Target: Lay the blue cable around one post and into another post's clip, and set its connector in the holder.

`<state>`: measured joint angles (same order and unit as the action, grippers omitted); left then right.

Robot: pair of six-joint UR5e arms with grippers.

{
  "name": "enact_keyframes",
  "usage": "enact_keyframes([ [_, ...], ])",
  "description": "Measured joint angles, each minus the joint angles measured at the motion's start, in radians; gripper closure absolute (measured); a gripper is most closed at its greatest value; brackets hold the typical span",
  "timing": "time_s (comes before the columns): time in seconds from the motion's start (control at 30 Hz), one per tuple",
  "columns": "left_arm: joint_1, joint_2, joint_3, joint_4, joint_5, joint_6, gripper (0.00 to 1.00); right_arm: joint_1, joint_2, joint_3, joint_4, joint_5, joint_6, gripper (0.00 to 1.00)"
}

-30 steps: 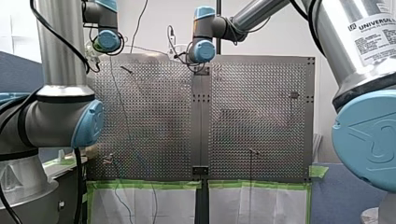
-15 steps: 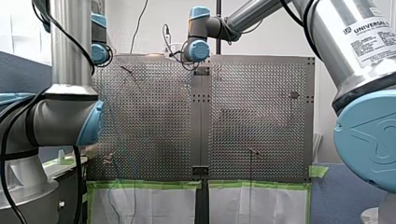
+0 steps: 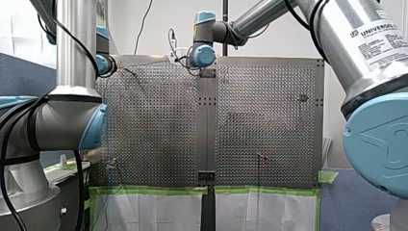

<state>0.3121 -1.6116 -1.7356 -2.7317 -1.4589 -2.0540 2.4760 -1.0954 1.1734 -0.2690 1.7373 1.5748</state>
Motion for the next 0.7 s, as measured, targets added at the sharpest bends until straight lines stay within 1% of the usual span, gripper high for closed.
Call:
enact_keyframes([
  [0.07, 0.0, -0.02, 0.0, -0.001, 0.003, 0.005, 0.0, -0.003, 0.005, 0.0, 0.0, 0.008, 0.005, 1.0],
  [0.13, 0.0, -0.036, -0.001, -0.004, 0.004, 0.01, 0.0, -0.007, 0.011, 0.0, 0.002, 0.02, 0.014, 1.0],
  [0.17, -0.001, -0.043, -0.001, -0.005, 0.004, 0.011, 0.0, -0.01, 0.015, 0.0, 0.006, 0.03, 0.022, 1.0],
  [0.27, -0.004, -0.057, -0.002, -0.007, 0.004, 0.008, 0.0, -0.02, 0.031, 0.001, 0.024, 0.057, 0.032, 1.0],
  [0.4, -0.013, -0.078, -0.006, -0.013, 0.007, 0.005, 0.0, -0.033, 0.048, 0.013, 0.06, 0.096, 0.035, 1.0],
  [0.5, -0.021, -0.085, -0.013, -0.016, 0.012, 0.006, 0.0, -0.041, 0.052, 0.037, 0.082, 0.127, 0.041, 1.0],
  [0.63, -0.028, -0.087, -0.021, -0.017, 0.011, 0.002, 0.0, -0.052, 0.052, 0.073, 0.077, 0.164, 0.056, 1.0],
  [0.7, -0.03, -0.087, -0.023, -0.018, 0.01, 0.0, 0.0, -0.06, 0.053, 0.093, 0.061, 0.185, 0.072, 1.0],
])
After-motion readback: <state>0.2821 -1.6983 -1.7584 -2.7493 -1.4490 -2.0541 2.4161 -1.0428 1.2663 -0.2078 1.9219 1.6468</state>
